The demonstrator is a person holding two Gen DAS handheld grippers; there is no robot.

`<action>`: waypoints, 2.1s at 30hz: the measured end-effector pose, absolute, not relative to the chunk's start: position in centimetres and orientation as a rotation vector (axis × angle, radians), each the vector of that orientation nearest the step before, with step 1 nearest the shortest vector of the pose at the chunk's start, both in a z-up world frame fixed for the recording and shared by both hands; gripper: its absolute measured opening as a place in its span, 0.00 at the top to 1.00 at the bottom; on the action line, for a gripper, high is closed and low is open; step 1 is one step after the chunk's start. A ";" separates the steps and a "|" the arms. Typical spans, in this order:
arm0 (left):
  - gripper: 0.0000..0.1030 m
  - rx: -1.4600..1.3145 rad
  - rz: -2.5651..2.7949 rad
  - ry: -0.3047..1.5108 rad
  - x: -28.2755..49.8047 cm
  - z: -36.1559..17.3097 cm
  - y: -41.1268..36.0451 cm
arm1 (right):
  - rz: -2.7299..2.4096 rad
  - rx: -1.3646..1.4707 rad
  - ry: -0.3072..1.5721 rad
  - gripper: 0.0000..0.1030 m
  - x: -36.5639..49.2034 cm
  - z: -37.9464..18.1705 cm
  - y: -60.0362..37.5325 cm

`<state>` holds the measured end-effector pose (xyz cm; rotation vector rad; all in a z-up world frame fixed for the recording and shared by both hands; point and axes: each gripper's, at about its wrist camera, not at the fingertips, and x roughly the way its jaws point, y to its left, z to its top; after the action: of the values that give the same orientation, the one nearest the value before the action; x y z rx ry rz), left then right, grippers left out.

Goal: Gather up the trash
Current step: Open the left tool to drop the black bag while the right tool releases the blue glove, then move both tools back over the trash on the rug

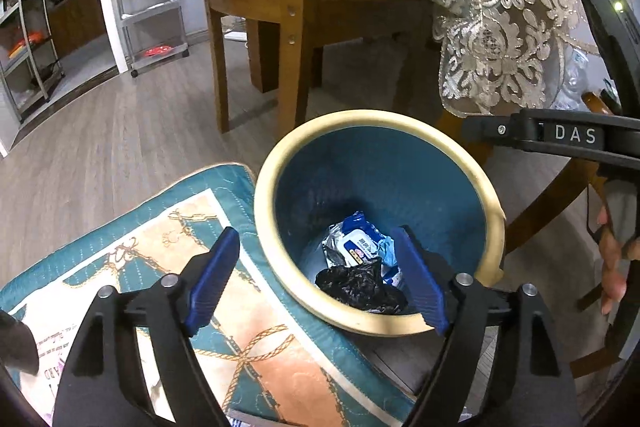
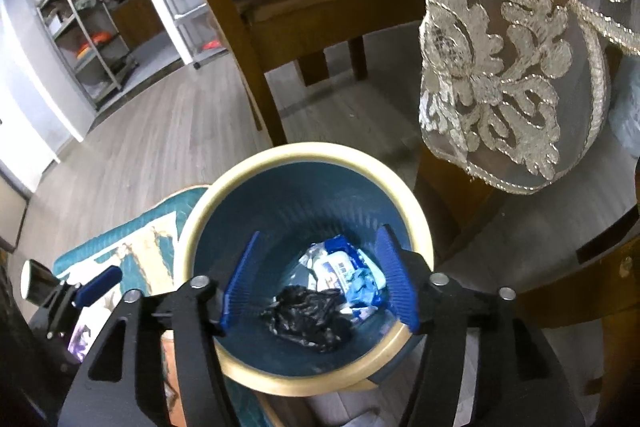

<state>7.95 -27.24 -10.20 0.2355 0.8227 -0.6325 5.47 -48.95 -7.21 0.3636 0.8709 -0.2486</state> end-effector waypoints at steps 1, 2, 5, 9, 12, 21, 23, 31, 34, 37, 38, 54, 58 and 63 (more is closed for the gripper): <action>0.20 0.238 -0.629 0.821 7.9 -10.1 -27.0 | -0.245 0.364 0.866 0.32 5.5 -7.1 -48.8; 0.19 0.243 -0.623 0.815 7.9 -9.9 -26.7 | -0.242 0.366 0.861 0.27 5.5 -6.9 -48.7; 0.11 0.249 -0.602 0.800 7.7 -9.3 -25.6 | -0.224 0.377 0.843 0.17 5.6 -6.4 -48.3; 0.06 0.207 -0.588 0.801 7.8 -8.2 -23.7 | -0.232 0.338 0.818 0.08 5.7 -5.3 -47.0; 0.06 0.198 -0.567 0.799 7.7 -7.6 -22.5 | -0.238 0.312 0.812 0.07 5.8 -4.8 -46.0; 0.06 0.240 -0.507 0.743 6.3 -4.8 -17.9 | -0.204 0.270 0.790 0.06 6.0 -3.4 -42.7; 0.06 0.247 -0.491 0.733 6.0 -4.3 -16.5 | -0.191 0.257 0.789 0.06 6.2 -3.2 -41.8; 0.06 0.282 -0.420 0.711 5.0 -2.9 -10.6 | -0.127 0.204 0.782 0.06 6.9 -2.6 -37.5; 0.06 0.280 -0.384 0.714 4.9 -2.7 -8.3 | -0.106 0.190 0.787 0.06 7.3 -2.6 -35.8; 0.06 0.276 -0.360 0.714 4.7 -2.5 -6.2 | -0.082 0.172 0.793 0.06 7.6 -2.6 -34.0; 0.06 0.278 -0.350 0.712 4.7 -2.4 -5.5 | -0.075 0.165 0.794 0.06 7.6 -2.7 -33.6; 0.06 0.225 -0.199 0.740 5.1 -3.3 2.2 | 0.040 0.050 0.828 0.05 7.6 -2.7 -25.9; 0.06 0.205 -0.160 0.775 5.7 -4.3 4.1 | 0.064 0.026 0.851 0.05 7.9 -3.5 -24.5; 0.06 0.169 -0.168 0.826 6.3 -5.7 5.2 | 0.097 -0.015 0.906 0.05 8.7 -5.6 -22.6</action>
<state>6.33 5.22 -5.69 0.1686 0.8261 -0.1683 8.67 -22.56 -5.58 -0.0148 0.9059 0.0971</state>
